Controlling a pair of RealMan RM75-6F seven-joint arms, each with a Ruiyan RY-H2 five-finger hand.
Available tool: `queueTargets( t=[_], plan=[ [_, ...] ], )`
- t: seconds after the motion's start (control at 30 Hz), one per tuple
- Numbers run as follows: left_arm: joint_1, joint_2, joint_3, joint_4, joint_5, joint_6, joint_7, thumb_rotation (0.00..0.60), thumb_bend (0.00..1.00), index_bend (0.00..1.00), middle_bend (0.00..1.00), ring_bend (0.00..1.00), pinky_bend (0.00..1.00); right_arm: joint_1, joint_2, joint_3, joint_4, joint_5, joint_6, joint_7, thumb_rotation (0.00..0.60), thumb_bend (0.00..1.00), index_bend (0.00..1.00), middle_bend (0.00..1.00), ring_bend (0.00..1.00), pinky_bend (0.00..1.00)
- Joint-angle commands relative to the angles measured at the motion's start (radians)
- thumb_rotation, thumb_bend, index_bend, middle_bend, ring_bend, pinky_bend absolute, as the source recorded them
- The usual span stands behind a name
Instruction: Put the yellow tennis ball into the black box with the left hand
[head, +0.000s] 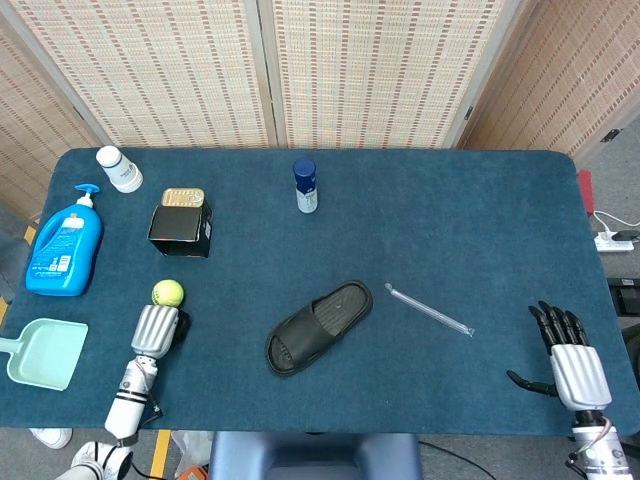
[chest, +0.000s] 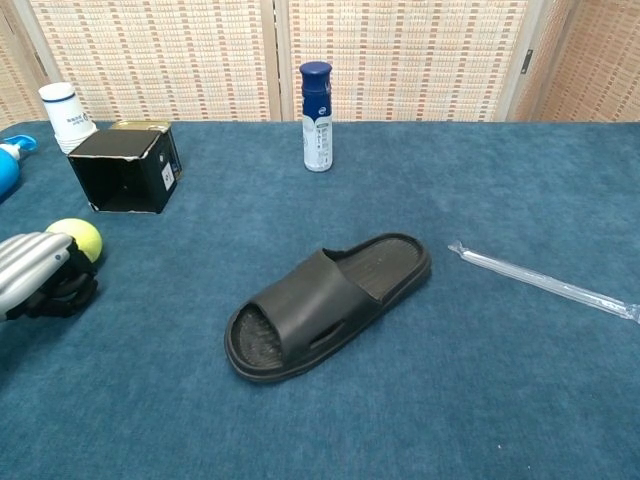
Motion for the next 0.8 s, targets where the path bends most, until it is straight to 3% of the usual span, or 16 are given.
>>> queueTargets(
  t=[0.03, 0.23, 0.7, 0.73, 0.77, 0.8],
  plan=[
    [-0.031, 0.0, -0.018, 0.017, -0.022, -0.045, 0.009, 0.6, 0.66, 1.0, 1.0, 1.0, 1.0, 0.001, 0.001, 0.0, 0.001, 0.0, -0.002, 0.001, 0.569, 0.0, 0.0, 0.0, 0.0, 0.0],
    [-0.07, -0.007, -0.043, 0.068, -0.057, -0.108, -0.008, 0.6, 0.66, 1.0, 1.0, 1.0, 1.0, 0.004, 0.002, -0.002, -0.001, 0.0, -0.008, -0.001, 0.57, 0.0, 0.0, 0.0, 0.0, 0.0],
    [-0.137, -0.046, -0.078, 0.104, -0.095, -0.133, -0.063, 0.6, 0.65, 1.0, 1.0, 1.0, 0.99, 0.002, -0.002, -0.004, -0.003, -0.006, 0.002, -0.008, 0.57, 0.0, 0.0, 0.0, 0.0, 0.0],
    [-0.142, -0.042, -0.074, 0.102, -0.098, -0.162, -0.051, 0.6, 0.65, 0.99, 0.98, 0.97, 0.96, 0.001, -0.002, -0.004, -0.002, -0.007, 0.006, -0.006, 0.569, 0.0, 0.0, 0.0, 0.0, 0.0],
    [-0.146, -0.034, -0.066, 0.094, -0.097, -0.193, -0.047, 0.6, 0.63, 0.93, 0.88, 0.84, 0.84, 0.001, -0.002, -0.005, -0.001, -0.009, 0.008, -0.004, 0.569, 0.0, 0.0, 0.0, 0.0, 0.0],
    [-0.151, -0.02, -0.049, 0.085, -0.085, -0.217, -0.048, 0.59, 0.59, 0.77, 0.67, 0.58, 0.6, 0.001, -0.002, -0.006, 0.001, -0.01, 0.008, -0.002, 0.569, 0.0, 0.0, 0.0, 0.0, 0.0]
  ],
)
